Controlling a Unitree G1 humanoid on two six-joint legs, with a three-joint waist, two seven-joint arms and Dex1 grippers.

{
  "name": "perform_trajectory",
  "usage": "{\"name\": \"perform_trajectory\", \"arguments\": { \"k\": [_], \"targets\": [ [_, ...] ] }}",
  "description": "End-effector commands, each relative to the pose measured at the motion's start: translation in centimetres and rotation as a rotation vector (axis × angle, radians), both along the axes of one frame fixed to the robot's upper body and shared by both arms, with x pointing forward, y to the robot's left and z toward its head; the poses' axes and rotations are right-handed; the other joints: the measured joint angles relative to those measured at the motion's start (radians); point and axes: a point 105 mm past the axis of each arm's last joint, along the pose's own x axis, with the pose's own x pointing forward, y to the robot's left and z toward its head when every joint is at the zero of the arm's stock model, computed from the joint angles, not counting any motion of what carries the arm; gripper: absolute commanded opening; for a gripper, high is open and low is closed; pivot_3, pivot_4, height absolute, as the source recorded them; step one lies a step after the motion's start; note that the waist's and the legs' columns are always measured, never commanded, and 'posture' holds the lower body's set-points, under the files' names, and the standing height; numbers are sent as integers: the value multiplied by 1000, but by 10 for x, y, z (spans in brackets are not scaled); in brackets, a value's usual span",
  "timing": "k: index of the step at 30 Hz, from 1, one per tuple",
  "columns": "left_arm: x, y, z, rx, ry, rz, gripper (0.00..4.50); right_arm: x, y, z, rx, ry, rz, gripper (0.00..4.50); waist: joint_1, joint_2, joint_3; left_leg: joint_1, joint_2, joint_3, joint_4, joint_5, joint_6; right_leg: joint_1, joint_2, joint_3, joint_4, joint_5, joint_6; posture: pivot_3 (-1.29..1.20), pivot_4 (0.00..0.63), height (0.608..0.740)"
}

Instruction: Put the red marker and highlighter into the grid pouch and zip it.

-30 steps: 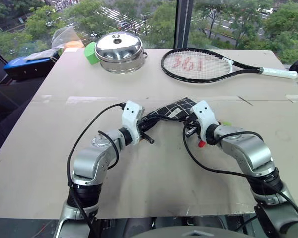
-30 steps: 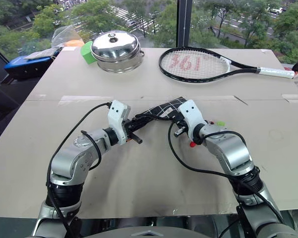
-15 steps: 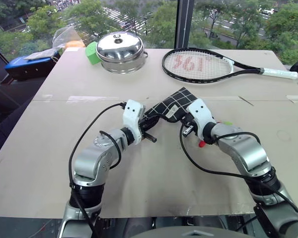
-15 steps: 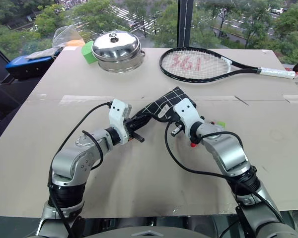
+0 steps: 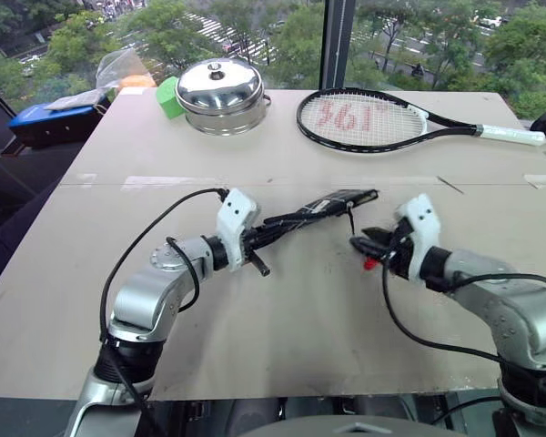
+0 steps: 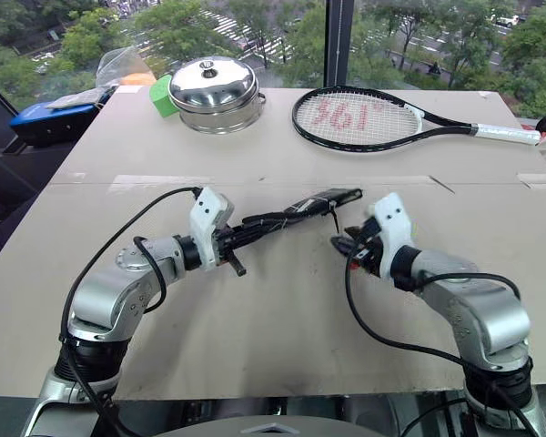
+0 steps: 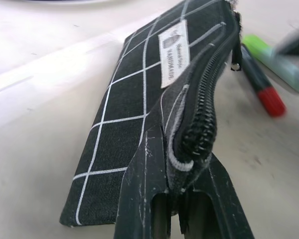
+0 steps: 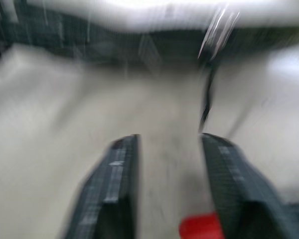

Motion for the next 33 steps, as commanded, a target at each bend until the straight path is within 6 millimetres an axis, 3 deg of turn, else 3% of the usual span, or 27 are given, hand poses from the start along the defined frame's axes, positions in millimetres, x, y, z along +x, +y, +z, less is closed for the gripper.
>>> {"name": "perform_trajectory", "arguments": {
  "k": [1,10,17,26,33],
  "targets": [
    [-4,-1,8,6,-47,-58,0,5,-10,23,69,-49,-60,30,0,0,0,0,0,0,0,0,0,0,0,0,0,0,0,0,150,740],
    [-8,-9,12,-3,-61,-108,0,28,-4,14,21,4,-125,30,3,1,1,0,-1,0,-1,0,0,0,0,0,0,0,0,0,150,740],
    [-14,-12,11,5,-69,-134,0,35,0,13,28,17,-129,30,2,1,1,0,-1,0,-1,0,0,0,0,0,0,0,0,0,150,740],
    [-13,-8,10,4,-69,-119,0,18,-5,22,62,19,-54,30,4,1,1,-1,-1,0,-1,0,0,0,0,0,0,0,0,0,150,740],
    [-14,-10,10,5,-64,-138,0,23,-19,27,76,8,-113,30,3,1,1,0,-1,0,-1,0,0,0,0,0,0,0,0,0,150,740]
  ]
}}
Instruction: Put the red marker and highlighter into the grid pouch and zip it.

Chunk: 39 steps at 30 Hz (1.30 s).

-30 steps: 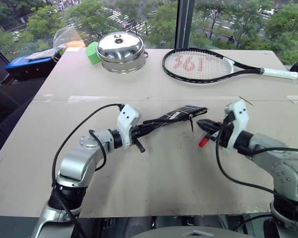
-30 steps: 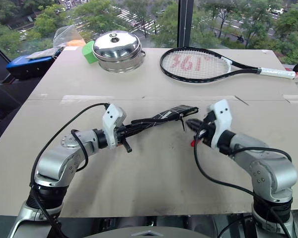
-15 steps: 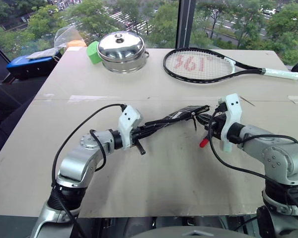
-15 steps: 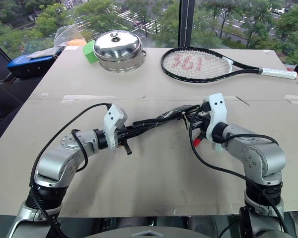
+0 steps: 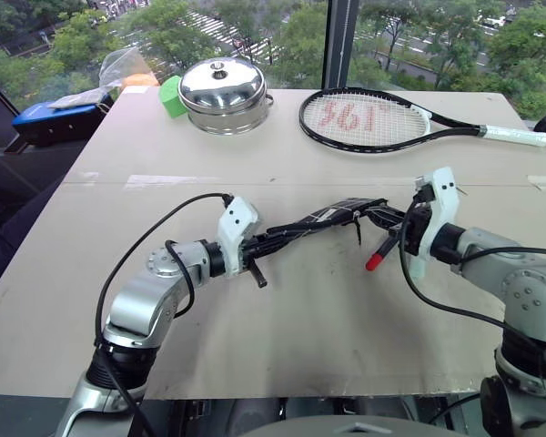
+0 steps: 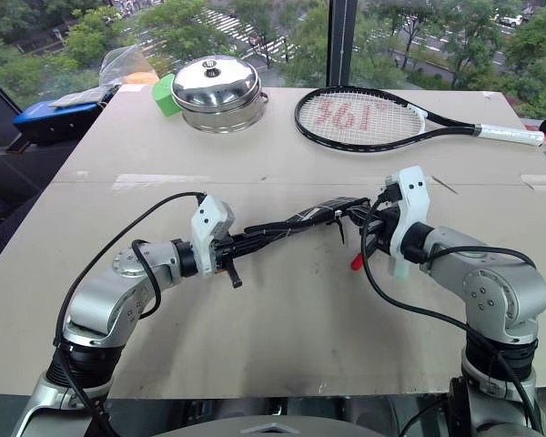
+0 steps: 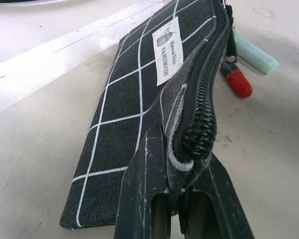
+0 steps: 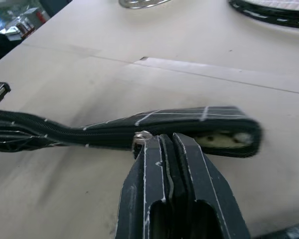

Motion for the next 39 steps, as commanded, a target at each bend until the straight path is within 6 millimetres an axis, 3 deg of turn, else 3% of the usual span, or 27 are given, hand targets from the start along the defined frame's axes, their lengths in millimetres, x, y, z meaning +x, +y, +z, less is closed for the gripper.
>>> {"name": "perform_trajectory", "arguments": {
  "k": [1,12,16,24,27,30,37,38,39],
  "targets": [
    [-3,-5,11,-7,-49,-40,0,1,-4,9,-5,-40,-18,30,0,0,0,0,0,0,0,0,0,0,0,0,0,0,0,0,150,740],
    [-6,-9,13,-2,-61,-70,0,13,14,-4,-65,-23,15,30,-1,0,0,0,0,0,0,0,0,0,0,0,0,0,0,0,150,740],
    [-6,-11,13,-2,-64,-83,0,9,33,-18,-316,-156,146,30,-2,1,1,0,0,0,0,0,0,0,0,0,0,0,0,0,150,740],
    [-1,-12,13,7,-71,-101,0,15,41,-28,-762,-554,297,30,-4,-1,2,0,-1,0,0,0,0,0,1,0,-1,-1,1,0,150,740],
    [0,-13,12,7,-72,-105,0,18,42,-30,-842,-640,339,30,-7,-2,3,0,-1,1,1,0,0,0,1,1,-1,-1,1,0,150,740],
    [3,-13,14,7,-76,-108,0,19,39,-35,-910,-685,381,824,-5,-3,3,0,0,1,1,1,-2,0,1,1,-1,-1,1,0,150,740],
    [6,-13,16,7,-78,-119,0,25,28,-42,-1065,-781,408,4102,-4,-4,4,0,-1,2,1,2,-4,0,1,1,-1,-1,1,0,150,740],
    [6,-13,16,8,-78,-121,0,25,27,-43,-1072,-787,413,4439,-4,-4,4,0,-1,1,1,2,-4,0,1,1,-1,-1,1,0,150,740],
    [6,-13,16,8,-79,-123,0,25,26,-43,-1080,-793,418,4439,-4,-4,4,0,-1,1,1,3,-4,0,1,1,-1,-1,1,0,150,740]
  ]
}}
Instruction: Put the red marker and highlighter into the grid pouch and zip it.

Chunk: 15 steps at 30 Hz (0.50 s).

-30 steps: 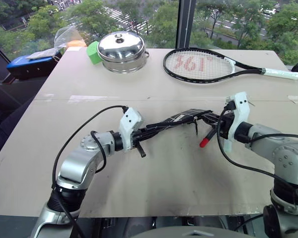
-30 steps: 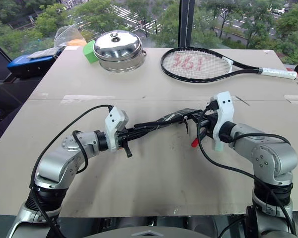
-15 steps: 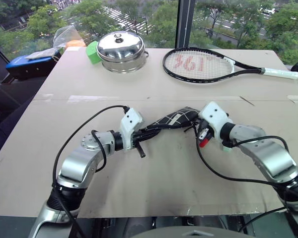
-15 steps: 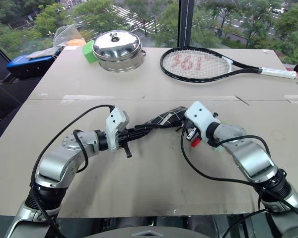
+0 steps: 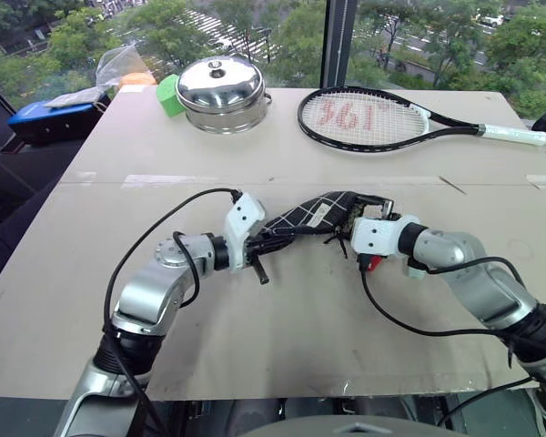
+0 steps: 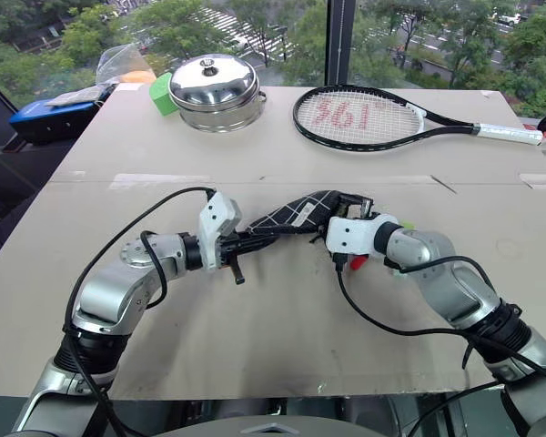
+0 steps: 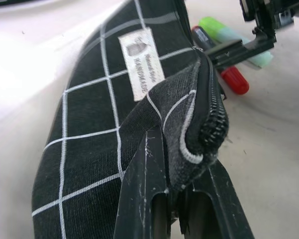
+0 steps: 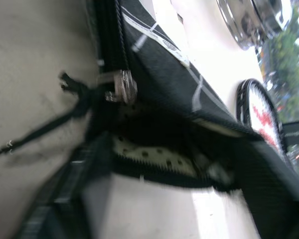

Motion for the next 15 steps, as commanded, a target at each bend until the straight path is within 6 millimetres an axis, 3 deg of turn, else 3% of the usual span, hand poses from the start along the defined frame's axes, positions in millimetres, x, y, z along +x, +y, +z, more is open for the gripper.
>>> {"name": "perform_trajectory", "arguments": {
  "k": [1,5,8,11,15],
  "targets": [
    [-1,-8,19,-30,-76,-60,0,0,-5,-1,-50,-27,17,4439,2,0,0,0,0,0,0,0,0,0,0,0,0,0,0,0,150,740],
    [-1,-10,20,-36,-80,-72,0,1,-3,-1,-46,-40,23,4439,3,0,0,0,0,0,1,0,-1,0,0,0,0,0,0,0,150,740],
    [-2,-12,21,-48,-77,-84,0,1,3,3,136,56,-40,4439,3,-1,0,0,0,0,1,0,-1,0,0,0,0,0,0,0,150,740],
    [-1,-10,19,-38,-74,-78,0,-8,-1,2,262,210,-82,4439,9,-1,0,0,0,0,1,1,-2,0,1,0,1,2,4,0,150,740],
    [2,-5,17,-22,-81,-60,0,-35,-15,4,446,489,-141,4439,22,-1,0,0,1,-1,1,0,-1,1,0,-1,1,2,4,0,150,740]
  ]
}}
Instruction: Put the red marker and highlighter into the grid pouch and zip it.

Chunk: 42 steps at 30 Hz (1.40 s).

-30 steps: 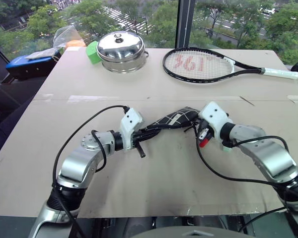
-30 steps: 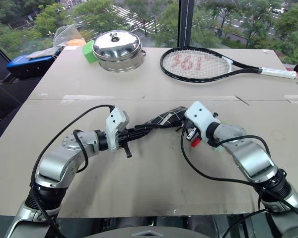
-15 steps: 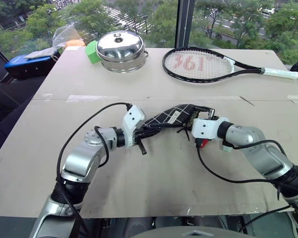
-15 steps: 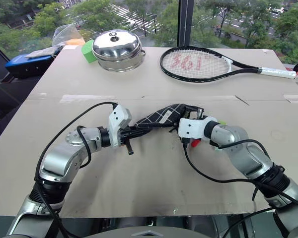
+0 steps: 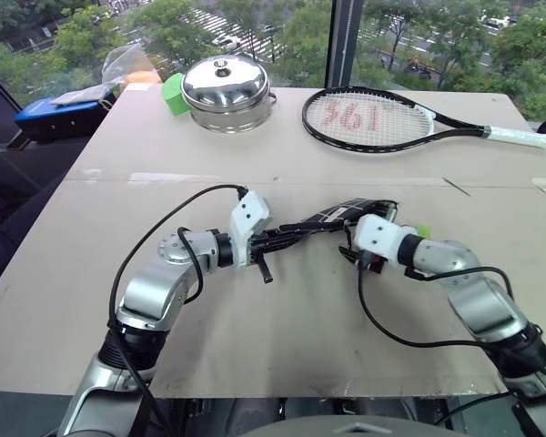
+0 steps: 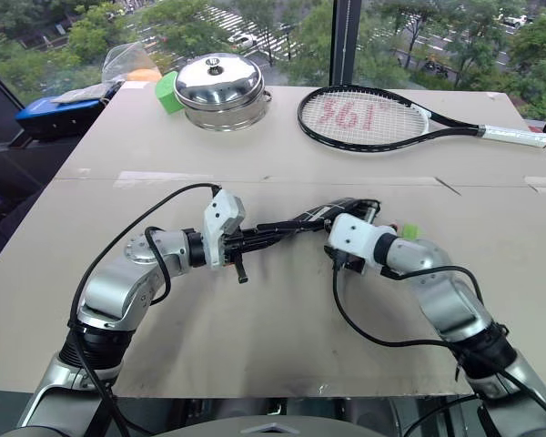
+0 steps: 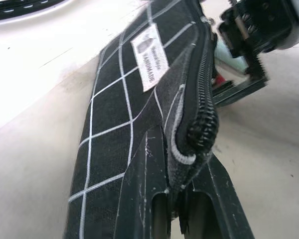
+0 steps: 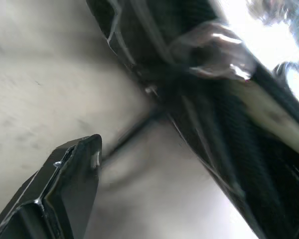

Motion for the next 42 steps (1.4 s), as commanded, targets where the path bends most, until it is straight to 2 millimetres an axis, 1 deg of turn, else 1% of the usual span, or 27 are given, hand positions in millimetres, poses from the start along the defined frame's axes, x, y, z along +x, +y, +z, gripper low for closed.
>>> {"name": "perform_trajectory", "arguments": {
  "k": [1,4,8,9,10,11,13,14,16,17,18,19,22,24,25,28,29,31,34,37,40,42],
  "targets": [
    [2,3,8,1,-52,-1,0,-16,-12,19,177,143,-54,4439,0,0,0,0,0,0,0,-2,3,0,0,0,0,0,0,0,150,740],
    [3,5,6,16,-64,0,0,-32,-21,28,304,270,-82,4439,-2,0,0,0,0,0,0,-2,4,0,-1,0,0,-1,-3,0,150,740],
    [3,5,4,21,-71,-5,0,-43,-28,43,466,386,-113,4439,-2,0,0,1,0,-1,0,-2,4,0,-1,0,1,-2,-4,0,150,740],
    [2,5,4,19,-71,-8,0,-40,-30,45,513,412,-151,4059,-2,0,0,1,0,-1,0,-2,4,0,-1,0,1,-2,-4,0,150,740],
    [2,4,4,17,-71,-11,0,-39,-31,45,544,436,-178,3937,-3,0,0,1,0,-1,0,-2,4,0,-1,0,1,-2,-4,0,150,740],
    [1,4,4,16,-72,-13,0,-38,-31,44,559,450,-193,3663,-3,0,0,1,0,-1,0,-2,4,0,-1,0,1,-2,-4,0,150,740],
    [1,3,4,15,-73,-17,0,-37,-30,43,590,478,-223,2687,-3,1,0,1,0,-1,0,-2,4,0,-1,0,1,-2,-4,0,150,740],
    [1,2,5,13,-74,-19,0,-31,-31,41,613,487,-266,2050,-3,1,0,1,0,-1,0,-2,4,0,-1,0,1,-2,-4,0,150,740],
    [0,1,6,11,-75,-25,0,-24,-31,37,643,506,-321,1208,-3,1,0,1,0,-1,0,-2,4,0,-1,0,1,-2,-4,0,150,740],
    [0,1,6,10,-75,-26,0,-22,-30,36,650,511,-338,656,-3,1,1,1,0,-1,0,-2,4,0,-1,0,1,-2,-4,0,150,740],
    [0,0,6,10,-75,-27,0,-21,-29,35,654,517,-351,238,-2,1,1,0,-1,0,0,-2,4,0,-1,0,1,-2,-4,0,150,740],
    [-1,0,7,10,-76,-30,0,-18,-27,33,660,524,-369,25,-2,1,1,0,-1,0,0,-2,4,0,-1,0,1,-2,-4,0,150,740],
    [-4,-2,7,14,-82,-44,0,-13,-19,30,650,531,-391,25,-4,1,1,0,-1,0,0,-2,4,0,-1,0,2,-2,-4,0,150,740],
    [-6,-3,6,13,-82,-47,0,-10,-15,31,593,476,-387,25,-4,1,1,0,-1,0,0,-2,4,0,0,0,2,-2,-4,0,150,740],
    [-6,-4,6,12,-82,-48,0,-9,-11,32,537,426,-366,25,-4,2,1,0,-2,0,0,-2,4,0,0,0,2,-1,-3,0,150,740],
    [-4,-5,7,14,-80,-38,0,-9,4,30,240,175,-251,25,-5,2,1,0,-2,0,0,-2,4,0,0,1,1,-1,-2,0,150,740],
    [-3,-6,8,9,-78,-34,0,-9,12,29,86,43,-174,25,-5,2,1,0,-2,0,0,-2,4,0,0,1,1,-2,-4,0,150,740],
    [-2,-8,10,0,-74,-28,0,-9,21,26,-113,-133,-58,25,-8,2,1,1,-3,0,0,-2,4,-1,0,1,1,-2,-4,0,150,740],
    [-1,-9,11,-2,-67,-19,0,-5,28,24,-244,-275,34,25,-9,2,1,1,-3,0,0,-2,4,-1,1,1,1,-4,-1,0,150,740],
    [-1,-10,10,0,-62,-15,0,0,32,24,-297,-367,80,25,-7,1,1,1,-2,0,0,-1,1,-1,1,1,1,-1,2,0,150,740],
    [0,-10,11,0,-60,-9,0,4,31,26,-306,-399,86,784,-3,1,1,0,-2,0,0,0,0,-1,1,1,0,0,1,0,150,740],
    [1,-10,12,-3,-59,-2,0,7,29,26,-322,-409,84,1726,-4,1,1,0,-2,0,0,0,0,-1,1,1,0,0,1,0,150,740]
  ]
}}
